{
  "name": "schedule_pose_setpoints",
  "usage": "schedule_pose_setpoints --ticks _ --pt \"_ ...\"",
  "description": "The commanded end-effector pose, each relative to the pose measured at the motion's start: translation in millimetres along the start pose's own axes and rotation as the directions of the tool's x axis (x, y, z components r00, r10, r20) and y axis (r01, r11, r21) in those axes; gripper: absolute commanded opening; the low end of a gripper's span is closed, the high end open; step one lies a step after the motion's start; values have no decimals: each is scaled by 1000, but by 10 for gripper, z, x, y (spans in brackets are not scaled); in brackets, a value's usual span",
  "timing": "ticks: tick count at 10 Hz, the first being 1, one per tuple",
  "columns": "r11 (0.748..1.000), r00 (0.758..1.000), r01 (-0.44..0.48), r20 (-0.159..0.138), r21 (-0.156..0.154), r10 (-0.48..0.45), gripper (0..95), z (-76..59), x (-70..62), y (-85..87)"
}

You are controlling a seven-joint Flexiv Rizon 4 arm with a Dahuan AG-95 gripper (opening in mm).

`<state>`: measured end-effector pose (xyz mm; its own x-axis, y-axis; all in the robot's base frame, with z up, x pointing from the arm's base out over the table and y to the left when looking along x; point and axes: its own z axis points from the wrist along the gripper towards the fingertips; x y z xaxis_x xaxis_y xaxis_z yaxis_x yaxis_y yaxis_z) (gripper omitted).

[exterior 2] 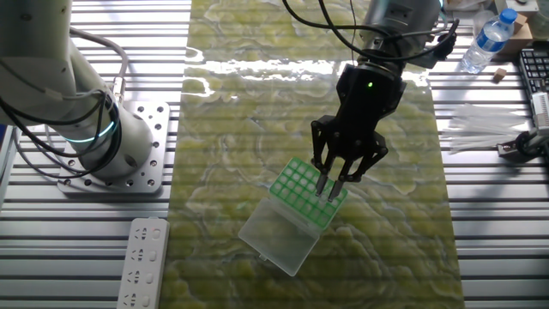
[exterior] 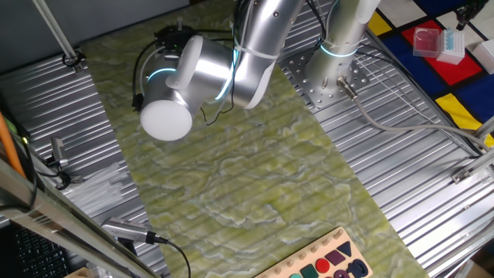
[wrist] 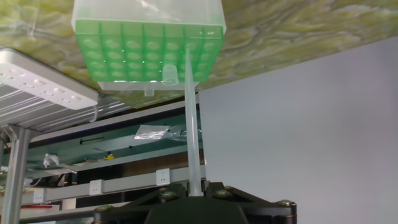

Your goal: Insert a large pipette tip into the holder for large pipette tips

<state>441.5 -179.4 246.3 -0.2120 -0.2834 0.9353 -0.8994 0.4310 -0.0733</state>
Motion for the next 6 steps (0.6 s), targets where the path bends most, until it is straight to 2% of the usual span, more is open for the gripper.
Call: schedule_pose_setpoints --ticks 1,6 --pt "1000 1000 3 0 1 -3 0 354 -246 15" --pt "1000 1000 7 -2 0 -7 0 343 -268 6"
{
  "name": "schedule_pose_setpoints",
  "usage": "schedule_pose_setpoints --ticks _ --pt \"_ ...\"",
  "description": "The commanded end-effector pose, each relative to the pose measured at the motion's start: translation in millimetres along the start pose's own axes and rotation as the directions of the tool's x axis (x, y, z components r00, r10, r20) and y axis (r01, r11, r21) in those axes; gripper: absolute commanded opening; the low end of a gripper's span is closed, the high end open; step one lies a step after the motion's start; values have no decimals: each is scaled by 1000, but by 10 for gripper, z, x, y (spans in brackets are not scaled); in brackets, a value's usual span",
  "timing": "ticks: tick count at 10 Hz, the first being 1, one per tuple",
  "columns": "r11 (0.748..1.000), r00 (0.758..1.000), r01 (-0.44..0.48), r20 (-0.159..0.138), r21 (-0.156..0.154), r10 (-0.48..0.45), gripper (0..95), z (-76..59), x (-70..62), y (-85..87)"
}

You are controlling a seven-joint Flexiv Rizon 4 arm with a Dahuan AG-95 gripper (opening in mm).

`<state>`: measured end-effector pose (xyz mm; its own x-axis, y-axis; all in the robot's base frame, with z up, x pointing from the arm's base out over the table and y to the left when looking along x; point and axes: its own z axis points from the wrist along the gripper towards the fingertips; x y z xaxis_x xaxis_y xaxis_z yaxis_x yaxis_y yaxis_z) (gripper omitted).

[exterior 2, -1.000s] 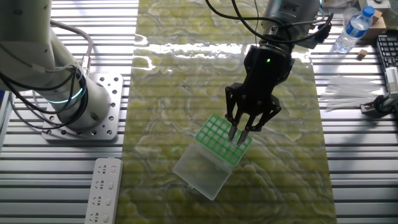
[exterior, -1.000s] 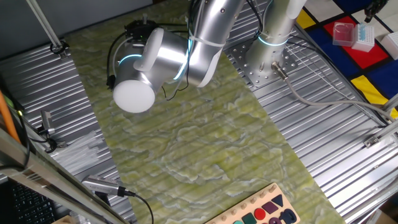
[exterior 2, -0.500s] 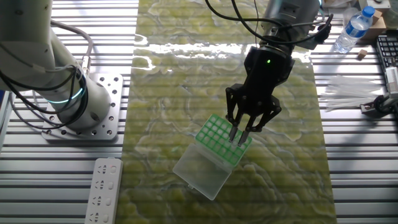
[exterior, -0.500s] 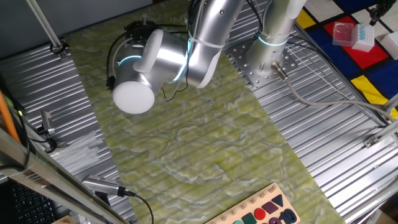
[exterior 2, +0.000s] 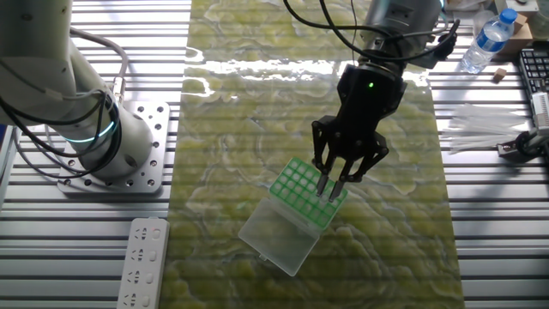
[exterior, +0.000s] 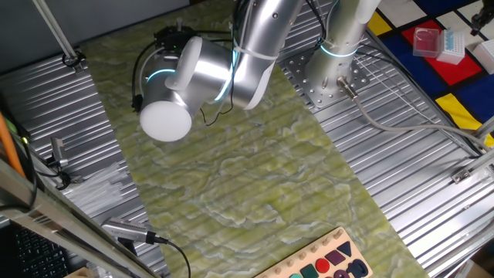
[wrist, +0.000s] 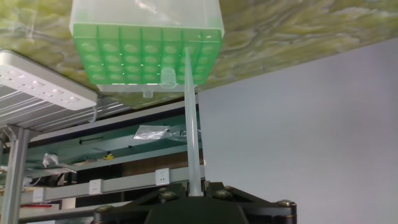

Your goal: Insert a large pipette tip into the holder for large pipette tips

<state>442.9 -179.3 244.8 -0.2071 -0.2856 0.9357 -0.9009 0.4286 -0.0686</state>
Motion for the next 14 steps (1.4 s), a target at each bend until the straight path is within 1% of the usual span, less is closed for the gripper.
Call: schedule_pose_setpoints --ticks 1,14 --pt "1000 1000 4 -1 -2 -4 0 340 -254 14" --pt "1000 1000 18 -3 -3 -18 0 285 -327 5"
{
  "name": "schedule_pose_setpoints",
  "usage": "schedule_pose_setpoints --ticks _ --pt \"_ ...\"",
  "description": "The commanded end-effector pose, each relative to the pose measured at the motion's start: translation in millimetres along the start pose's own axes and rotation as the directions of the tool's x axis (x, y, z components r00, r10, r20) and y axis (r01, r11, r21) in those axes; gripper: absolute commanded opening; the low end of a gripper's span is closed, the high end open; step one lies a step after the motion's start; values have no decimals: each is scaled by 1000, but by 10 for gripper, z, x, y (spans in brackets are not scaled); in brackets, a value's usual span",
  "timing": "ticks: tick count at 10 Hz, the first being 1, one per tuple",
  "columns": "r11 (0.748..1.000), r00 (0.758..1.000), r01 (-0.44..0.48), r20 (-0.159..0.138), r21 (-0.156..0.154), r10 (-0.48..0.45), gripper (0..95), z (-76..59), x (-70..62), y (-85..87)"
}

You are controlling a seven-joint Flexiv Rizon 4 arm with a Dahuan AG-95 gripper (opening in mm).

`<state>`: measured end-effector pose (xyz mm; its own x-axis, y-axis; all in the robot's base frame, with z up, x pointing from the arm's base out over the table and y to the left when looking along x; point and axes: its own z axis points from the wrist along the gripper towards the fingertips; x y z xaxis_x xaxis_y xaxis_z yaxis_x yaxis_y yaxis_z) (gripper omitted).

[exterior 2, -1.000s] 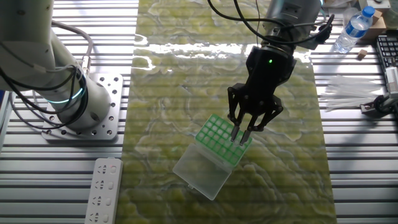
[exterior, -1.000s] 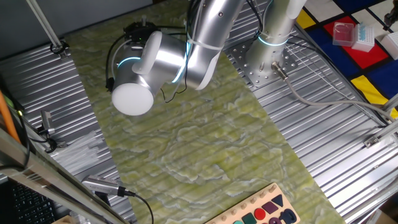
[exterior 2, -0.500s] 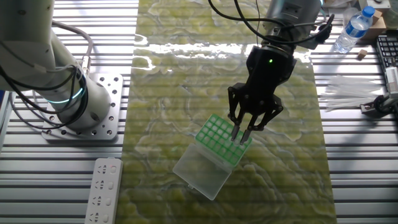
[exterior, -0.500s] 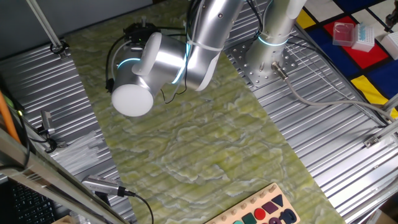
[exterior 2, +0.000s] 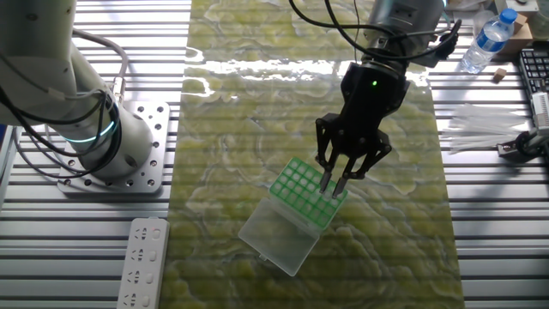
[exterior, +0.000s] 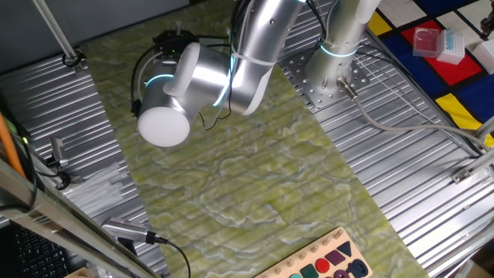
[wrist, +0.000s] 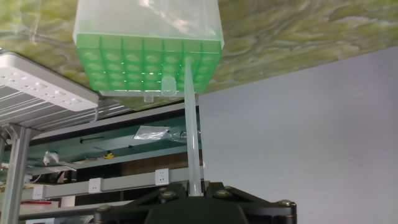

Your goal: Insert a large pipette tip into the holder for large pipette tips

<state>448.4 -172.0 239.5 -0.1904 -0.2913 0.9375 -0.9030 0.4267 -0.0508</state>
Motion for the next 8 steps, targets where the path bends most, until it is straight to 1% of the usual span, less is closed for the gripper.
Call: schedule_pose_setpoints --ticks 1,8 --pt "1000 1000 1 -2 1 -1 0 349 -247 13" --pt "1000 1000 11 -7 3 -11 0 334 -275 11"
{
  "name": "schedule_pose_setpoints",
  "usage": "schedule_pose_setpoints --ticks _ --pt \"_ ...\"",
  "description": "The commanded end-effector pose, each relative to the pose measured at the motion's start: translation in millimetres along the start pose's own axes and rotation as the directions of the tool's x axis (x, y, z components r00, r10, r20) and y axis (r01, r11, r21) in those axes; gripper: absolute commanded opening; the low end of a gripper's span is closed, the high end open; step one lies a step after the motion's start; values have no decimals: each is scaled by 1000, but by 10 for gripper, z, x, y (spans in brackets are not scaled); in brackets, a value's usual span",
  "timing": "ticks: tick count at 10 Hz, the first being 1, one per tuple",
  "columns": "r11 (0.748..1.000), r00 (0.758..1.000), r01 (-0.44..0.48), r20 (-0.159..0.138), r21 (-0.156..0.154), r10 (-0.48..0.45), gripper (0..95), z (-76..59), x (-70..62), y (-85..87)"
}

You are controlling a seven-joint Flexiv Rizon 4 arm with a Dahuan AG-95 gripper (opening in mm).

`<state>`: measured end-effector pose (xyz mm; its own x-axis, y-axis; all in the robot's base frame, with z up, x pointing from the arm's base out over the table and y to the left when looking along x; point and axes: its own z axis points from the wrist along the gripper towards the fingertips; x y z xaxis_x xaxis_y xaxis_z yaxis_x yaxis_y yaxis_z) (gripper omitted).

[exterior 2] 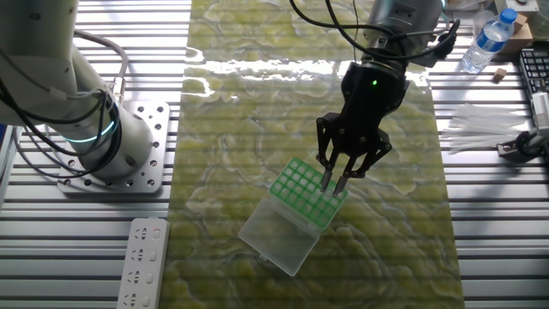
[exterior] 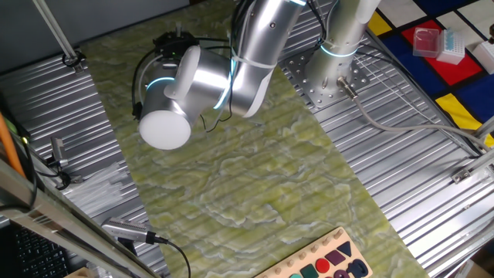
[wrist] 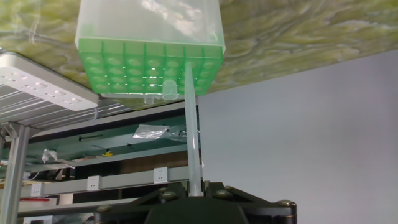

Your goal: Insert a large pipette tip into the holder for large pipette tips

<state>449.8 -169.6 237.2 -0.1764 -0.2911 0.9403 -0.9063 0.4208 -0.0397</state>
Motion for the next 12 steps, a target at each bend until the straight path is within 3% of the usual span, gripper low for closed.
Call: schedule_pose_setpoints --ticks 1,12 --pt "1000 1000 -1 1 1 1 0 351 -246 10" --pt "1000 1000 21 -16 5 -21 0 346 -265 8"
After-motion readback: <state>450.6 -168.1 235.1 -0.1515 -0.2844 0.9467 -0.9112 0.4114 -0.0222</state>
